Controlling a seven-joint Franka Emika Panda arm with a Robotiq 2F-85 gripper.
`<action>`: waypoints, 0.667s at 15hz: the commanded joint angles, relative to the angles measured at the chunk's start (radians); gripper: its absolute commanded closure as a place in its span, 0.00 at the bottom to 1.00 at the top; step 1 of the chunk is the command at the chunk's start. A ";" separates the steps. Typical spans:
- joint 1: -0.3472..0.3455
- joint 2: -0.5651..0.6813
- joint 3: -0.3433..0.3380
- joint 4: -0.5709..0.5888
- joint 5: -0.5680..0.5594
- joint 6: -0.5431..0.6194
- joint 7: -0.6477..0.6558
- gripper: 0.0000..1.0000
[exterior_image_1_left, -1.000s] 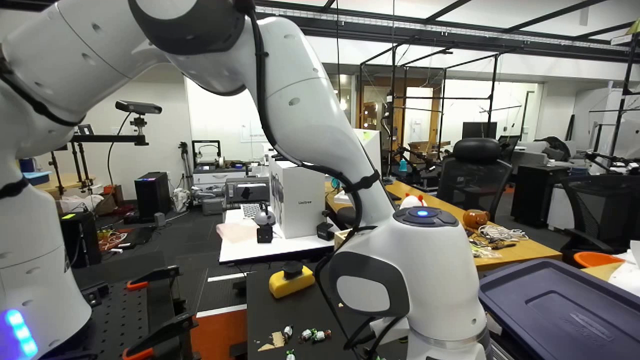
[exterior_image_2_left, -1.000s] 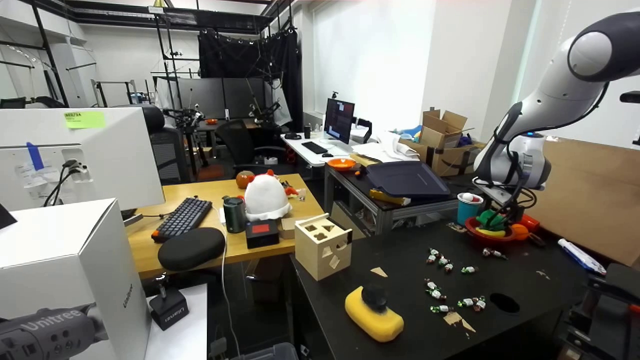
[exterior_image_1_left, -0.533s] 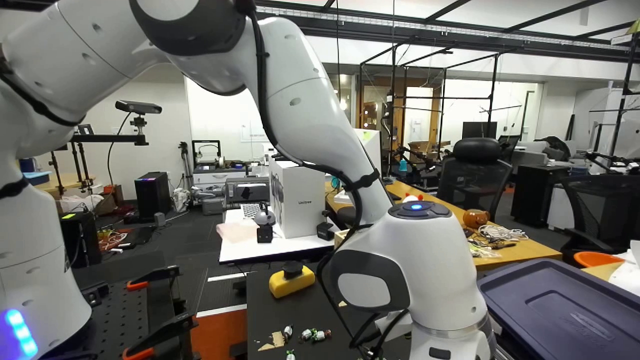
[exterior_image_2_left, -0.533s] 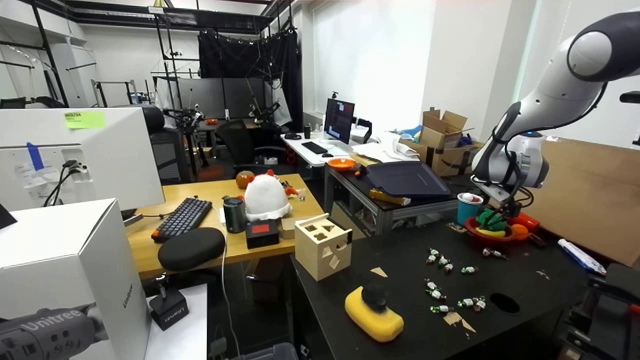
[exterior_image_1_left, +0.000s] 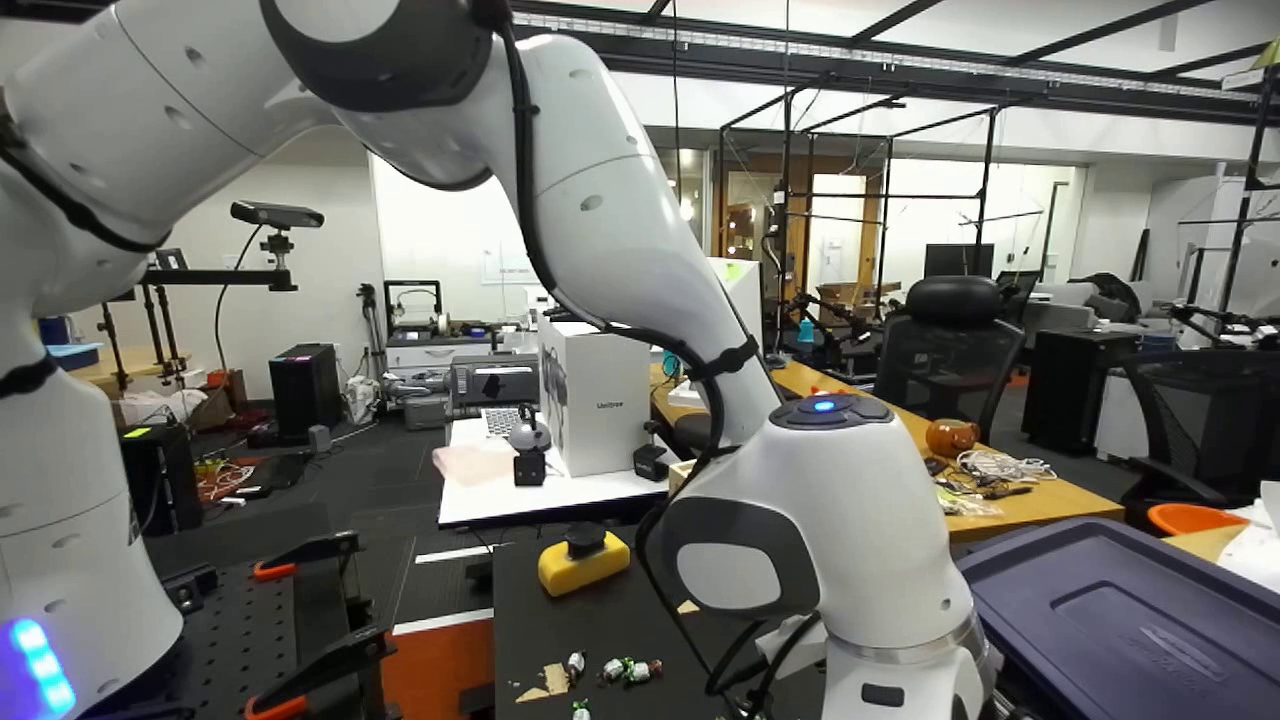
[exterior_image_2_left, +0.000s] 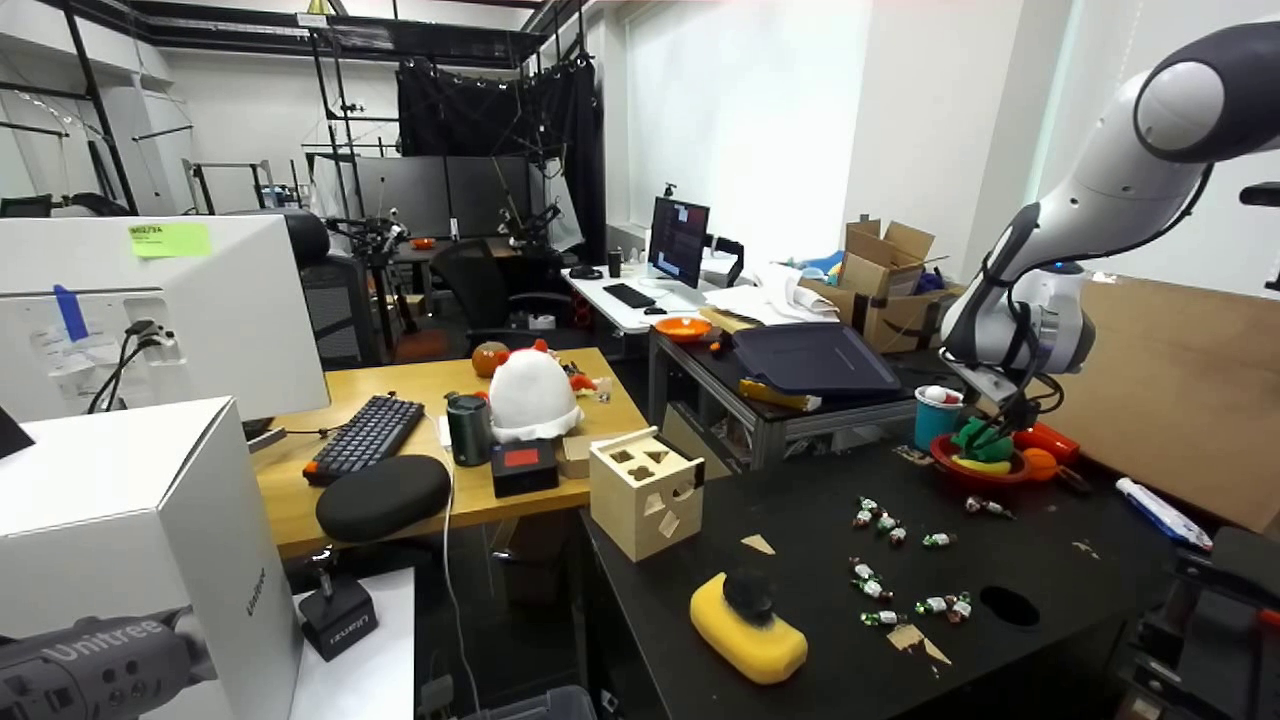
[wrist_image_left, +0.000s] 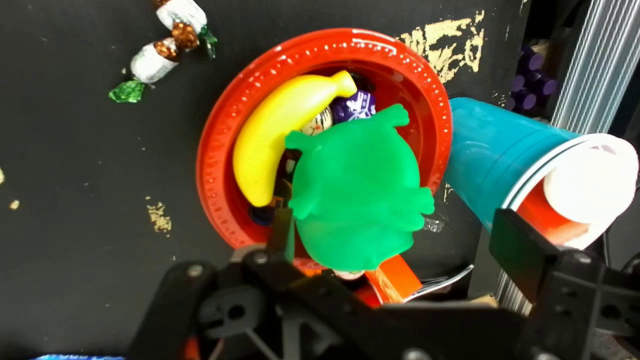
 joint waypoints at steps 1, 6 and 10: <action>-0.012 0.033 -0.002 0.043 0.001 -0.046 0.013 0.00; 0.003 0.103 -0.032 0.106 -0.010 -0.089 0.034 0.17; 0.050 0.137 -0.085 0.121 -0.020 -0.082 0.064 0.49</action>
